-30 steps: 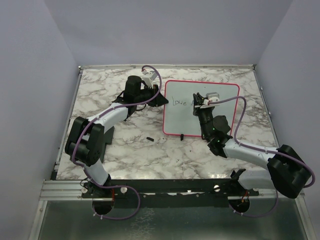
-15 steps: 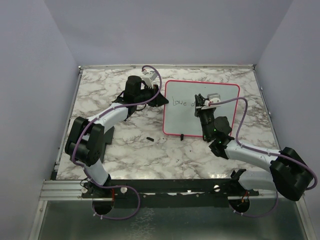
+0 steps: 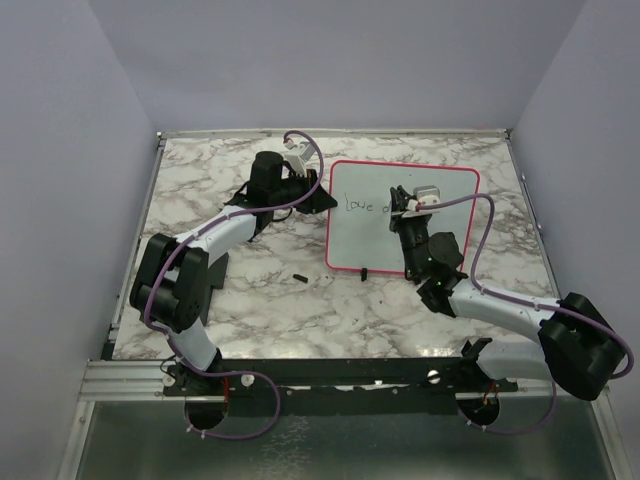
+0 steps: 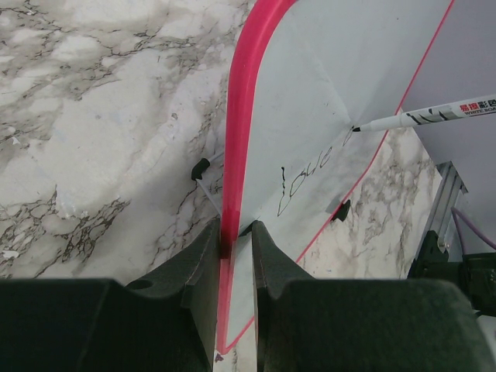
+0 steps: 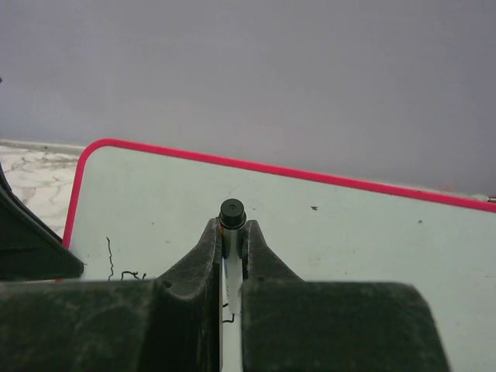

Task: Write a sentence on the whiteboard

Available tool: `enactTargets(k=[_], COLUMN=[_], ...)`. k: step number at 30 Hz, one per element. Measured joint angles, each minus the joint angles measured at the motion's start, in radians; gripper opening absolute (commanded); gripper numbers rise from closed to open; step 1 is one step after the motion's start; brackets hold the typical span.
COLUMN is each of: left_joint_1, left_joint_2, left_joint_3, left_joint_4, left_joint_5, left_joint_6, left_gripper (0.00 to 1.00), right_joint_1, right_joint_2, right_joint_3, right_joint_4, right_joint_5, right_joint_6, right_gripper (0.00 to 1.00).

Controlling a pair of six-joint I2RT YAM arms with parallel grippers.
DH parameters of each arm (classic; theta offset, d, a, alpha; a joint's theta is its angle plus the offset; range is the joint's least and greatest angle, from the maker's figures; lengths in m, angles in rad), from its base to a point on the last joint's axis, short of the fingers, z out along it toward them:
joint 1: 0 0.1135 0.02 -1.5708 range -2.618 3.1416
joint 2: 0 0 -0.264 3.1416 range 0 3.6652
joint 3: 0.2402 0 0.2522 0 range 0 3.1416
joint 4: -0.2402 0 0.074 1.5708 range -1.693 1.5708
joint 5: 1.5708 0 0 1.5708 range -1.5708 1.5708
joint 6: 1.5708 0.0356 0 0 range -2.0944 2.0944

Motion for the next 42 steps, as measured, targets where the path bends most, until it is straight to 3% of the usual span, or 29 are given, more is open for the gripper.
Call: enactTargets(k=[42], left_joint_1=[0.0], left_joint_2=[0.0], left_joint_3=[0.0], left_joint_4=[0.0], left_joint_5=[0.0], left_joint_6=[0.0], left_gripper=[0.06], right_joint_1=[0.0], right_joint_2=[-0.027], right_joint_3=[-0.047], right_joint_4=[-0.026], right_joint_5=[0.003], right_joint_6=[0.088], right_gripper=[0.01])
